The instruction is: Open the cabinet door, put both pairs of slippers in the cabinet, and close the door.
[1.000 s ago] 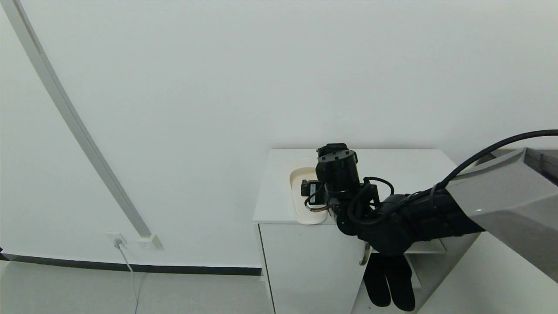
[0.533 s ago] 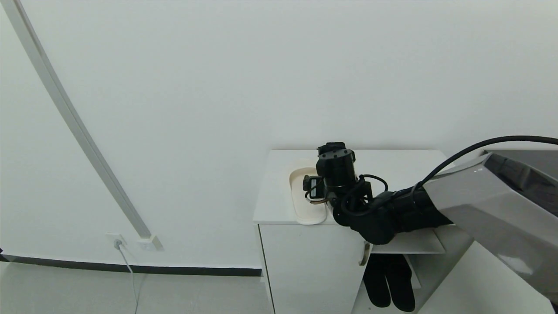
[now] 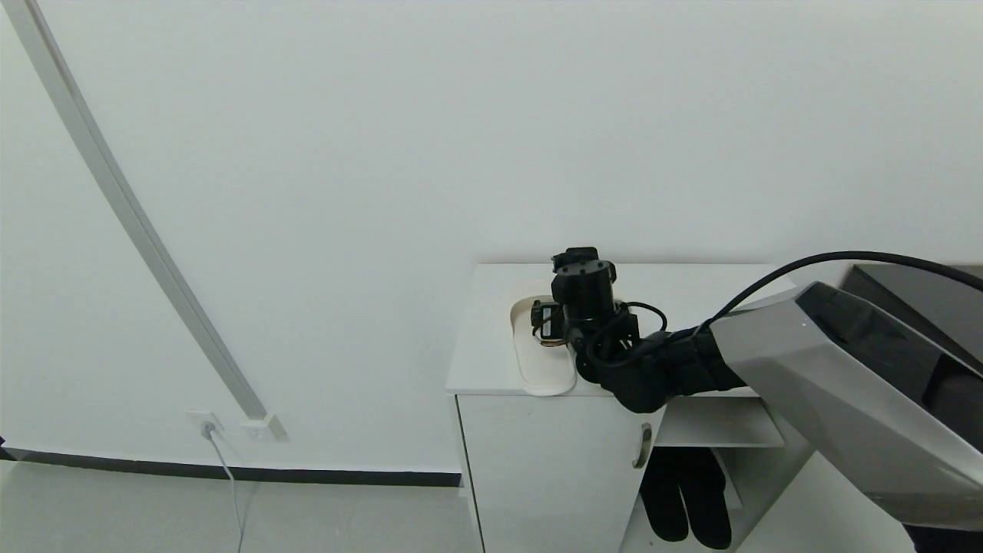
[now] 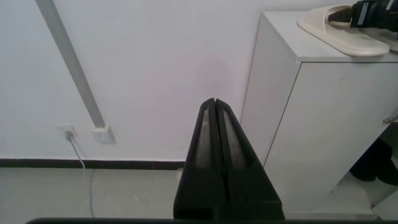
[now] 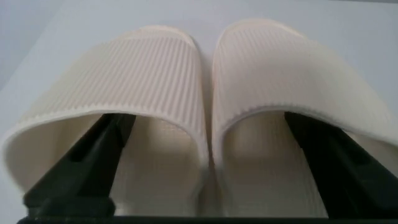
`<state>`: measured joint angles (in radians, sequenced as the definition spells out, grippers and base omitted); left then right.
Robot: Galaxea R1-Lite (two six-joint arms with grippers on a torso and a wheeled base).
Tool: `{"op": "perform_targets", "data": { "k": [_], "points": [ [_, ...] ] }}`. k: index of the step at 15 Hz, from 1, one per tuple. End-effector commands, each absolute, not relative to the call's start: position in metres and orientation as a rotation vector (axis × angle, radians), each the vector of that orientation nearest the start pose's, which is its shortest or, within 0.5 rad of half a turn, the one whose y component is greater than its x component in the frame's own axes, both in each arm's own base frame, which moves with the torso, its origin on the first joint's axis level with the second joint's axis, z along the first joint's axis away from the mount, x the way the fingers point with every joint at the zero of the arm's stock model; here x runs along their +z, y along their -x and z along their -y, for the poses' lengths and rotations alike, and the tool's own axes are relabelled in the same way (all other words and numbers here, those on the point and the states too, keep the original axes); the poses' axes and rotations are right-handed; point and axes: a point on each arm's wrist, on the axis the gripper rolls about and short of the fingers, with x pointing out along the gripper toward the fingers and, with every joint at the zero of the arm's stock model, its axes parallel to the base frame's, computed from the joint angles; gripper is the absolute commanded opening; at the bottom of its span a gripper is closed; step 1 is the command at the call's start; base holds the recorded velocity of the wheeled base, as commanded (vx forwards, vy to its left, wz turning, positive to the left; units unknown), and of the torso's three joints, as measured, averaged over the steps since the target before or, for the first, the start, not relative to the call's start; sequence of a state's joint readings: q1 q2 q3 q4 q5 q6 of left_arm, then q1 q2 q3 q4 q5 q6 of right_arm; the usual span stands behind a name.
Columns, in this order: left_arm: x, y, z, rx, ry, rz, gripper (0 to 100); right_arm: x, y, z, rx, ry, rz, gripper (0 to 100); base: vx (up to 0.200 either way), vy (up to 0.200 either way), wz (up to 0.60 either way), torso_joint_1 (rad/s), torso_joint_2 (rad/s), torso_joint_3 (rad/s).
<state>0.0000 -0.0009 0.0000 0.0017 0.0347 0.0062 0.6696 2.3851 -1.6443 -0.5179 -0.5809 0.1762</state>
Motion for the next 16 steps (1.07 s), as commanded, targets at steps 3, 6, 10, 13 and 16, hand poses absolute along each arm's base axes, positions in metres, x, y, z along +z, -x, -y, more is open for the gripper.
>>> {"op": "perform_targets", "data": {
  "k": [3, 6, 10, 13, 16],
  "points": [
    [0.075, 0.023, -0.001, 0.035, -0.003, -0.002, 0, 0.117, -0.397, -0.298, 0.072, -0.041, -0.194, 0, 0.000, 0.000, 0.00, 0.000, 0.00, 0.000],
    [0.075, 0.023, -0.001, 0.037, -0.002, -0.002, 0, 0.133, -0.390, -0.293, 0.073, -0.062, -0.174, 0, 0.000, 0.000, 0.00, 0.000, 0.00, 0.000],
    [0.075, 0.023, -0.001, 0.037, -0.002, -0.002, 0, 0.182, -0.337, -0.263, 0.223, -0.088, -0.168, 0, 0.000, 0.000, 0.00, 0.000, 0.00, 0.000],
    [0.075, 0.023, -0.001, 0.037, -0.002, -0.002, 0, 0.199, -0.288, -0.228, 0.345, -0.088, -0.204, 0, 0.000, 0.000, 0.00, 0.000, 0.00, 0.000],
    [0.075, 0.023, -0.001, 0.037, -0.003, -0.002, 0, 0.195, -0.246, -0.203, 0.440, -0.076, -0.236, 0, 0.000, 0.000, 0.00, 0.000, 0.00, 0.000]
  ]
}}
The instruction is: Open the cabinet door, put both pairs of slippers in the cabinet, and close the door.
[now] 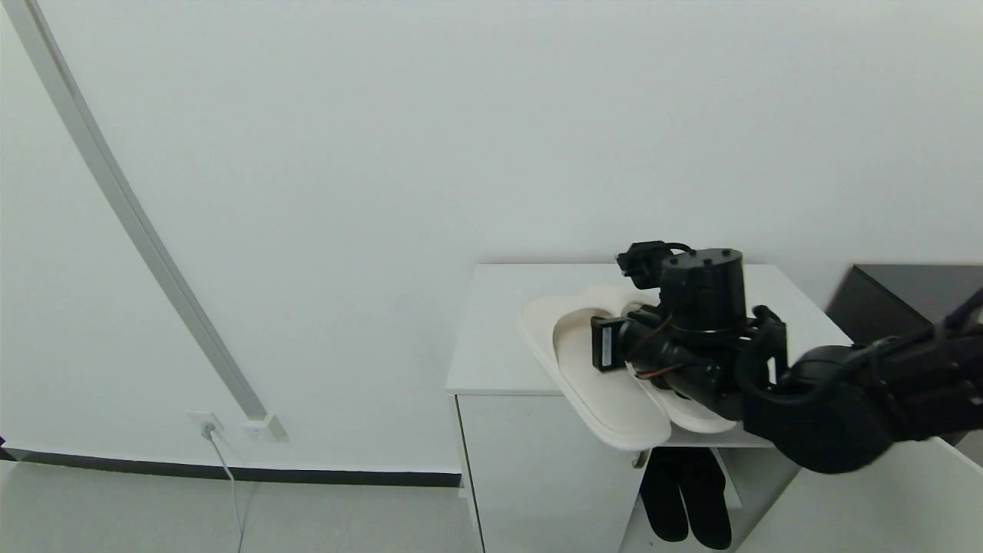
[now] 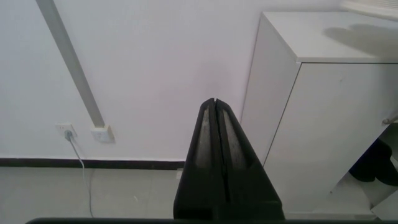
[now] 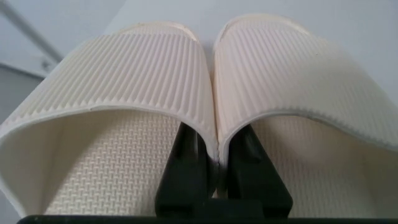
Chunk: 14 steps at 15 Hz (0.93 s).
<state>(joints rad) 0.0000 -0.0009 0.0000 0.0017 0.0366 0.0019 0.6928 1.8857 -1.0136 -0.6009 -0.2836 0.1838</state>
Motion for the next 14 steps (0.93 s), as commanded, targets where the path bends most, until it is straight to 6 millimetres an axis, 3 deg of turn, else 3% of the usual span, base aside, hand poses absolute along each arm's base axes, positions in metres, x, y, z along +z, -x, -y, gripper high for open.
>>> {"op": "perform_targets", "data": {
  "k": [1, 5, 14],
  "points": [
    [0.075, 0.023, -0.001, 0.037, -0.002, -0.002, 0, 0.186, -0.227, -0.194, 0.473, -0.065, -0.251, 0, 0.000, 0.000, 0.00, 0.000, 0.00, 0.000],
    [0.075, 0.023, -0.001, 0.037, -0.002, -0.002, 0, 0.175, -0.209, -0.182, 0.522, -0.065, -0.263, 0, 0.000, 0.000, 0.00, 0.000, 0.00, 0.000],
    [0.075, 0.023, -0.001, 0.035, -0.003, -0.002, 0, 0.169, -0.198, -0.192, 0.569, -0.044, -0.286, 0, 0.000, 0.000, 0.00, 0.000, 0.00, 0.000]
  ]
}}
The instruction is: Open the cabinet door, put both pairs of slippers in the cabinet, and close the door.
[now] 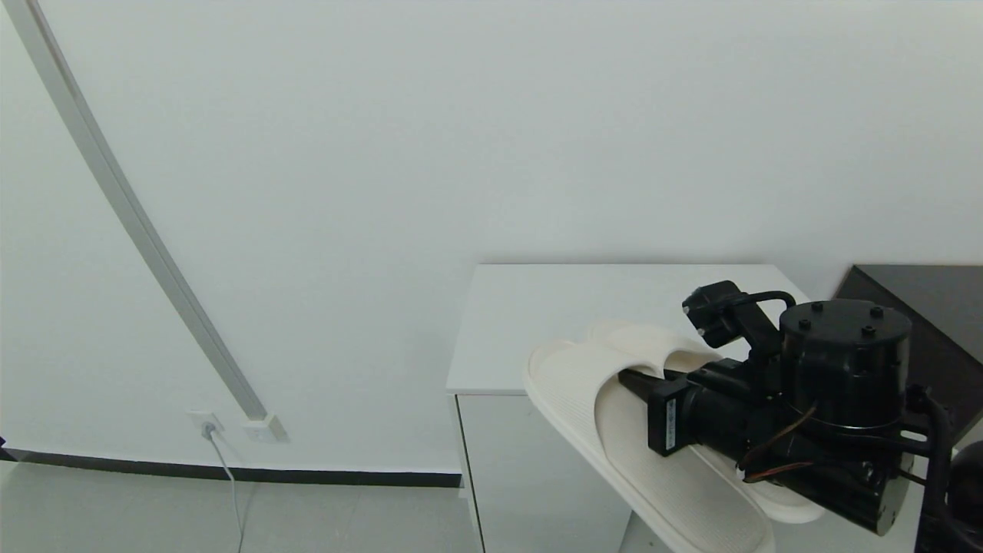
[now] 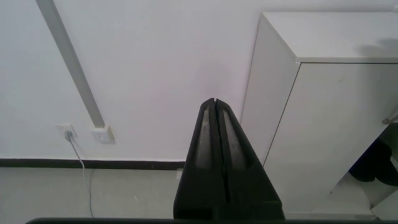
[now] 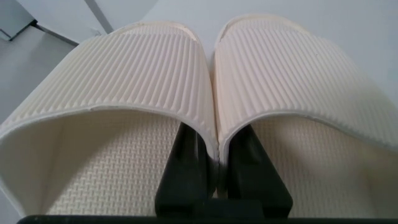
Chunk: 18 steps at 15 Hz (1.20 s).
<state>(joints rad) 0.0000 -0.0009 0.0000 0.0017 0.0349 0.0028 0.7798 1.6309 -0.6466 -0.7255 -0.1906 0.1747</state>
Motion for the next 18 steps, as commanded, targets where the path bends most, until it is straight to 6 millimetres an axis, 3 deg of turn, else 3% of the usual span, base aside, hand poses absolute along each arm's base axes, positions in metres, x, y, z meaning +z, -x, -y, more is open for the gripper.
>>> {"op": "perform_targets", "data": {
  "k": [1, 11, 18],
  "points": [
    [0.0753, 0.0228, -0.0008, 0.035, -0.003, -0.002, 0, 0.1683, -0.1972, -0.1918, 0.570, -0.043, -0.287, 0, 0.000, 0.000, 0.00, 0.000, 0.00, 0.000],
    [0.0753, 0.0228, -0.0008, 0.035, -0.003, -0.002, 0, 0.1633, -0.1945, -0.1963, 0.586, -0.029, -0.306, 0, -0.180, 0.000, 0.00, 0.002, 0.00, 0.005],
    [0.0753, 0.0228, -0.0008, 0.035, -0.003, -0.002, 0, 0.1624, -0.1904, -0.1956, 0.593, -0.028, -0.308, 0, 0.000, 0.000, 0.00, 0.000, 0.00, 0.000]
  ]
}}
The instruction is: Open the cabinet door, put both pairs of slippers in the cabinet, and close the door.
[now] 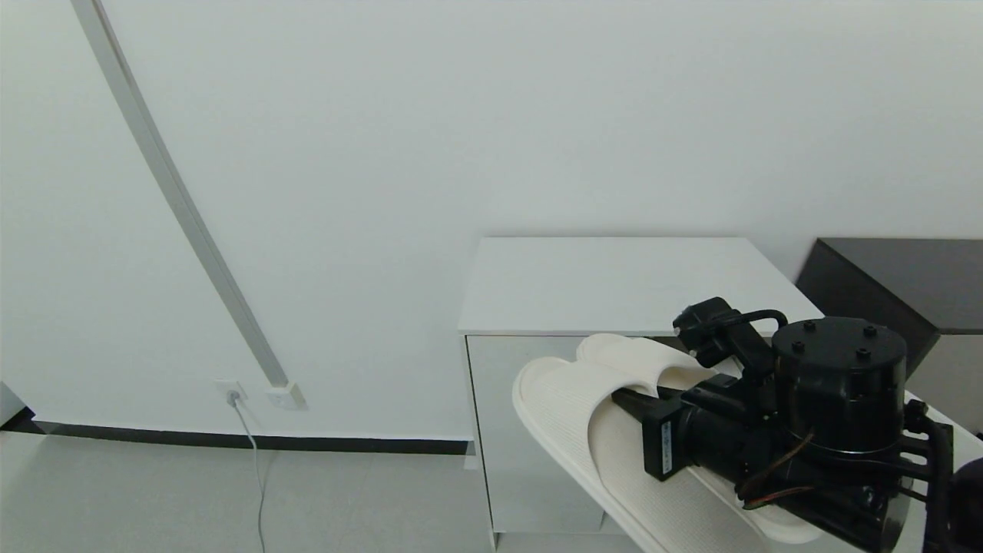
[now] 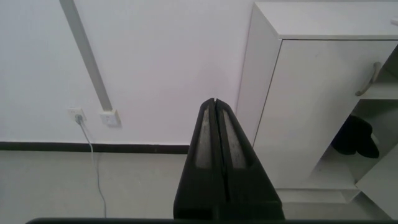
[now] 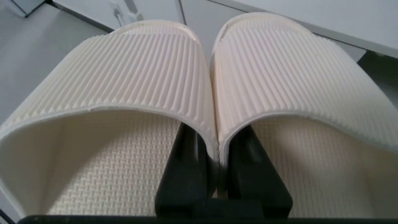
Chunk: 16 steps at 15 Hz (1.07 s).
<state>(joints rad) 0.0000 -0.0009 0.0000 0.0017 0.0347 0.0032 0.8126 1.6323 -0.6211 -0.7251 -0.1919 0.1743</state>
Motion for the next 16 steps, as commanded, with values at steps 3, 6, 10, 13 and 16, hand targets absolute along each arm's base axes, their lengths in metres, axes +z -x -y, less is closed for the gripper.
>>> {"op": "perform_targets", "data": {
  "k": [3, 6, 10, 13, 16],
  "points": [
    [0.0753, 0.0228, -0.0008, 0.035, -0.003, -0.002, 0, 0.1616, -0.1901, -0.1953, 0.593, -0.026, -0.311, 0, 0.000, 0.000, 0.00, 0.000, 0.00, 0.000],
    [0.0753, 0.0228, -0.0008, 0.035, -0.003, -0.002, 0, 0.1606, -0.1904, -0.1956, 0.593, -0.022, -0.314, 0, 0.000, 0.000, 0.00, 0.000, 0.00, 0.000],
    [0.0753, 0.0228, -0.0008, 0.035, -0.003, -0.002, 0, 0.1608, -0.1898, -0.1962, 0.596, -0.020, -0.312, 0, 0.000, -0.100, 0.00, 0.000, 0.00, 0.000],
    [0.0753, 0.0228, -0.0008, 0.035, -0.003, -0.002, 0, 0.1608, -0.1895, -0.1959, 0.597, -0.018, -0.312, 0, 0.000, -0.200, 0.00, 0.002, 0.00, 0.001],
    [0.0753, 0.0228, -0.0008, 0.035, -0.003, -0.002, 0, 0.1604, -0.1894, -0.1957, 0.596, -0.018, -0.313, 0, 0.000, -0.200, 0.00, 0.004, 0.00, 0.004]
  ]
}}
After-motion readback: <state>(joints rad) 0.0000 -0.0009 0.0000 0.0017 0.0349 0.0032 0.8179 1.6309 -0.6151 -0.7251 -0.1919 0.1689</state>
